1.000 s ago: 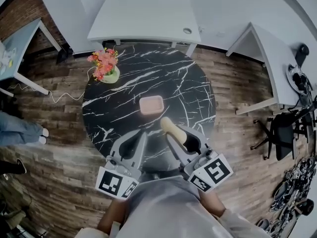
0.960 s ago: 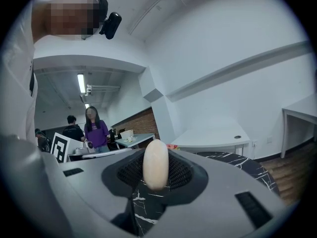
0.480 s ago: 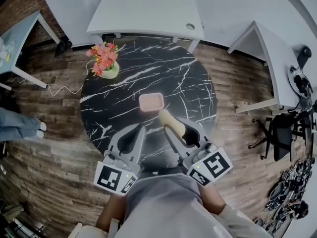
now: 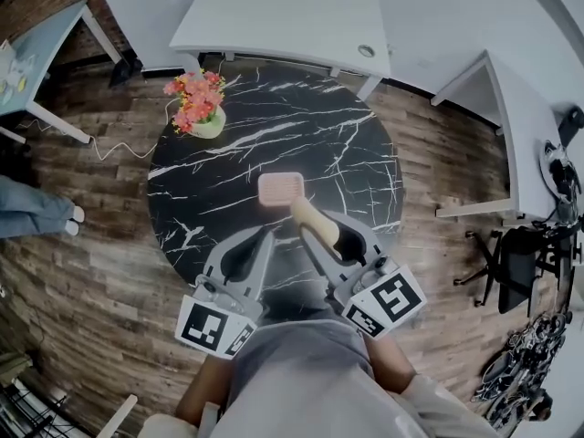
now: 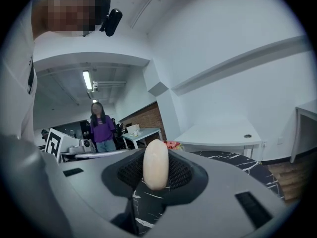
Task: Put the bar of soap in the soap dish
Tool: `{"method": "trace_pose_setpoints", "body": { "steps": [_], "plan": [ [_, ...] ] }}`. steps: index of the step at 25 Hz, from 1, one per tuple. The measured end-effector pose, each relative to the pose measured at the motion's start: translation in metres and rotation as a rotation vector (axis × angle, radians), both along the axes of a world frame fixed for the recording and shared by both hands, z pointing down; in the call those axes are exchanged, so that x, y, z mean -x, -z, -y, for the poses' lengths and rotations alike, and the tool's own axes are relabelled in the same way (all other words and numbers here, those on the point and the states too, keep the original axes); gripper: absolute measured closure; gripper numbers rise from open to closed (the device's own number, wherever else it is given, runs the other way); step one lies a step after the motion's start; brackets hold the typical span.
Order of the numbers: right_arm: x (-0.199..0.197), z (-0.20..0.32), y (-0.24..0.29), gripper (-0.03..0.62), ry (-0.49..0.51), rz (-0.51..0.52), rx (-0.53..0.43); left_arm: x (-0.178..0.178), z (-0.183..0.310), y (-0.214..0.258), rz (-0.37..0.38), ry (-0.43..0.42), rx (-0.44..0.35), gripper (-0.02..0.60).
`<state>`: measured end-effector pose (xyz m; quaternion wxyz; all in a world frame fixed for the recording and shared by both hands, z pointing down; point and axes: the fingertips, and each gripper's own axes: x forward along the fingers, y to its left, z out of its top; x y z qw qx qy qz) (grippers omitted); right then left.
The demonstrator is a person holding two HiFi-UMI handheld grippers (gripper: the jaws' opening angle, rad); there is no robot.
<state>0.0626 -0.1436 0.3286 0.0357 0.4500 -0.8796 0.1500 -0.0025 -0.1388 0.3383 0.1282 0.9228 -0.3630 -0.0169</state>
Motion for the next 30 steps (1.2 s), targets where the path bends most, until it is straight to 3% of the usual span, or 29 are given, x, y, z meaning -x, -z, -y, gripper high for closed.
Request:
{"method": "trace_pose_setpoints", "body": {
  "steps": [30],
  "plan": [
    [0.006, 0.043, -0.072, 0.476, 0.094, -0.076, 0.112, -0.004, 0.021, -0.030, 0.020, 0.033, 0.078, 0.578]
  ]
}}
